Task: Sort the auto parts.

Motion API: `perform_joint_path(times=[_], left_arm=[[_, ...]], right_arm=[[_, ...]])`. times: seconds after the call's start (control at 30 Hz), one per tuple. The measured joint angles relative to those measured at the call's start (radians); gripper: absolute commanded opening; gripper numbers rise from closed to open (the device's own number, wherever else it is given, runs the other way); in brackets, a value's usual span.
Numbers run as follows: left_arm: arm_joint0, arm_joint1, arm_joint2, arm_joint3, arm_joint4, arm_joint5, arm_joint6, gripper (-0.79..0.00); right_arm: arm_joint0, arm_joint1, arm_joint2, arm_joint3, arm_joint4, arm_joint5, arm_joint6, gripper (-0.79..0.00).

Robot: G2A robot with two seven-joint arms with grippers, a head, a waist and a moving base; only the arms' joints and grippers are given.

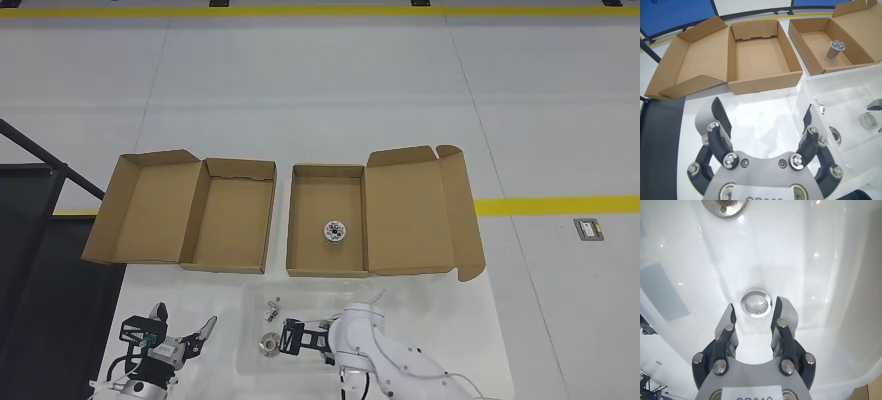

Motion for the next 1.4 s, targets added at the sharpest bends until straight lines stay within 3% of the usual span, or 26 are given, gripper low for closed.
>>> perform_joint_path(times=[0.17,0.63,1.4], left_arm=[[0.000,0.000,0.000,0.000,0.000,0.000,0.000,0.000],[0.000,0.000,0.000,0.000,0.000,0.000,0.000,0.000],[0.000,0.000,0.000,0.000,0.000,0.000,0.000,0.000]], right_arm=[[0.014,-0.013,-0.023,0.020,-0.001,0.014,0.030,-0.326],[0.055,-0.052,-0.080,0.075,-0.038,0.077,0.072,-0.400],[0.087,-0.097,-0.091,0.168,-0.059,0.119,0.053,-0.437]])
